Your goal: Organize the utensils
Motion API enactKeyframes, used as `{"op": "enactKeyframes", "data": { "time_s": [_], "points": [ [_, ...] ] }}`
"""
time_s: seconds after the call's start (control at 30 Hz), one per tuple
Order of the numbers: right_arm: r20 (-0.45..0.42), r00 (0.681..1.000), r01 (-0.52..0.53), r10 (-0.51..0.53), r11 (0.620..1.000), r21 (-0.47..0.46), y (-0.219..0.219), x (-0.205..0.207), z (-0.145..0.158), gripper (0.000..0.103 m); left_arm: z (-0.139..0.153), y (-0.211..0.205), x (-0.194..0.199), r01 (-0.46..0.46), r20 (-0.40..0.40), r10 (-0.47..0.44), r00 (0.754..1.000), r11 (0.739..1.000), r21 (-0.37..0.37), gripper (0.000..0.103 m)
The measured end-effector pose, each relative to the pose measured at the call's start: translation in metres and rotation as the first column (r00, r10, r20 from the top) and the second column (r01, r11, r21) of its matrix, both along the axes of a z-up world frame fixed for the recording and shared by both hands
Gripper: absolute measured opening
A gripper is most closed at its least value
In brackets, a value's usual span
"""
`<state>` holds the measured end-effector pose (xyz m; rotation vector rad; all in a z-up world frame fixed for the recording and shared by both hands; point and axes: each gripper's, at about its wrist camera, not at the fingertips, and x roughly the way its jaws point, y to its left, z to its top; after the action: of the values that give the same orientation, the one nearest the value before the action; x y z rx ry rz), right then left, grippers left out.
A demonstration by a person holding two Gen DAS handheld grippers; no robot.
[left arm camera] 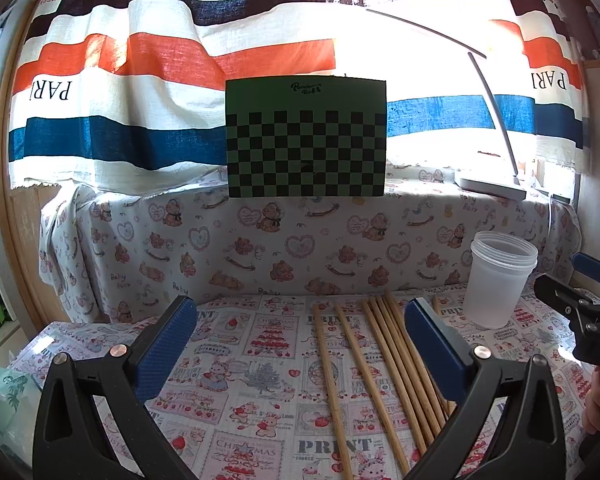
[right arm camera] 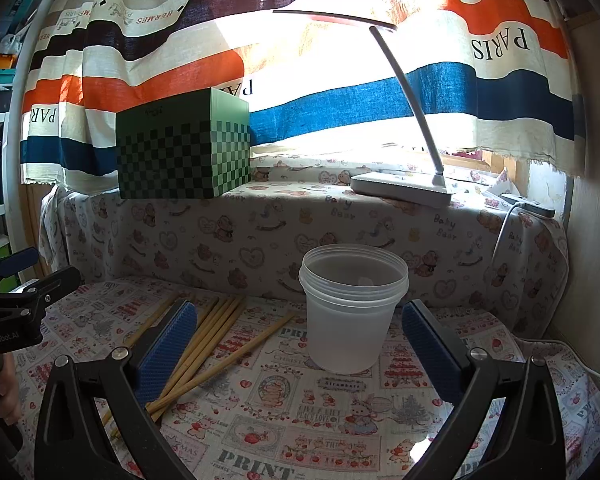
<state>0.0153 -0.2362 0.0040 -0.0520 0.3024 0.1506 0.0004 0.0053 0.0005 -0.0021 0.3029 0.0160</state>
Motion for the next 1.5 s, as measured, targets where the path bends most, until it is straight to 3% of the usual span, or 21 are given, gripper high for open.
{"op": "enactKeyframes", "data": {
  "time_s": [1.5],
  "points": [
    [-0.001,1.000,0.010,-0.010,1.000,-0.003,0.0006,0.0006,-0.0017,0.103,-0.0002,0.0006,0.0002,-0.001,0.000,0.001,1.000,1.000,0.000,0.103]
  ]
}}
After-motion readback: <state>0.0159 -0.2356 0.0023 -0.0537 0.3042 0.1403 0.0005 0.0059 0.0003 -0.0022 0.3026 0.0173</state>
